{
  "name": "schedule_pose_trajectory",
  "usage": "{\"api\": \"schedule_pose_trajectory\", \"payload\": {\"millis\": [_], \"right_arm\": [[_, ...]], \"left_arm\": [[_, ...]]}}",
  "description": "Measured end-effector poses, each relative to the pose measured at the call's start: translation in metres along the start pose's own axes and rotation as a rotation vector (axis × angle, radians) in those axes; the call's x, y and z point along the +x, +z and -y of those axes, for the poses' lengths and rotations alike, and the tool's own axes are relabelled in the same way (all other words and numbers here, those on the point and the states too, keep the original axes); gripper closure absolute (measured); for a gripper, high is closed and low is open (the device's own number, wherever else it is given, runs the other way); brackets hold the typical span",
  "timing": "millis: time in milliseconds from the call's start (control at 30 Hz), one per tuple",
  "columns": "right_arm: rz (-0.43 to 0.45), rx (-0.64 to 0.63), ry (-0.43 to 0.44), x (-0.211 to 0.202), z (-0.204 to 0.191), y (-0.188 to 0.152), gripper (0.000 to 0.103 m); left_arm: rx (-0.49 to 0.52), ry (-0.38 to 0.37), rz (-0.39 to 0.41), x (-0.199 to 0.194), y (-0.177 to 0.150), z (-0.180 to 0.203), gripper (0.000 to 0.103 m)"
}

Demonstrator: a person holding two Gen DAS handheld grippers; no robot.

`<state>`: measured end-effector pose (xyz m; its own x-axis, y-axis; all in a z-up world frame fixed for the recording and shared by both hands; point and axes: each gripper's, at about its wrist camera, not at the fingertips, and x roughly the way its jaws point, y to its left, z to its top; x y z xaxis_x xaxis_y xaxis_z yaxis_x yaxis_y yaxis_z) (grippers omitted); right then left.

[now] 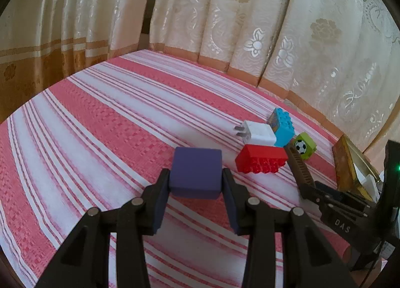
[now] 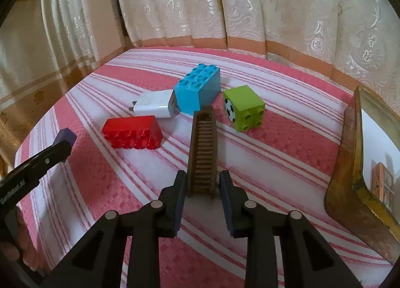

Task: Organize rigid objects
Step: 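Grasp the brown comb with the right tool while the left tool holds the purple block, then carry the purple block and brown comb over the gold tin with both tools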

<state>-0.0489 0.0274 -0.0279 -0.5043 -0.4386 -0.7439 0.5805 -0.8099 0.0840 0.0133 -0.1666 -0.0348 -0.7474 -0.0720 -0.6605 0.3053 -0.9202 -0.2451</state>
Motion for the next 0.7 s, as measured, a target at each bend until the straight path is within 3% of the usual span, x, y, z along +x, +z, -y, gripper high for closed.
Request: {"api": "schedule_pose_trajectory", "payload": {"millis": [100,200,233,300,367,700], "right_arm": [[0.006,-0.014,-0.033,0.006,-0.005,0.006,0.043],[-0.015,-0.035,-0.077,0.017,-0.01,0.014,0.043],[-0.029,-0.032,-0.083,0.021,-0.011,0.015,0.044],[-0.023,-0.031,-0.084,0.019,-0.011,0.016,0.063],[-0.018,-0.042,-0.089,0.016,-0.011,0.015,0.075],[0.054,0.108,0.033,-0.017,0.019,0.012,0.076]], "left_arm": [[0.001,0.004,-0.002,0.001,0.0,0.001,0.063],[0.005,0.012,0.0,0.0,0.0,0.001,0.063],[0.008,0.016,0.0,0.0,-0.001,0.002,0.063],[0.014,0.026,-0.001,0.001,-0.001,0.003,0.063],[0.02,0.037,-0.003,0.001,-0.002,0.005,0.063],[0.081,0.047,0.039,-0.001,-0.004,0.033,0.063]]}}
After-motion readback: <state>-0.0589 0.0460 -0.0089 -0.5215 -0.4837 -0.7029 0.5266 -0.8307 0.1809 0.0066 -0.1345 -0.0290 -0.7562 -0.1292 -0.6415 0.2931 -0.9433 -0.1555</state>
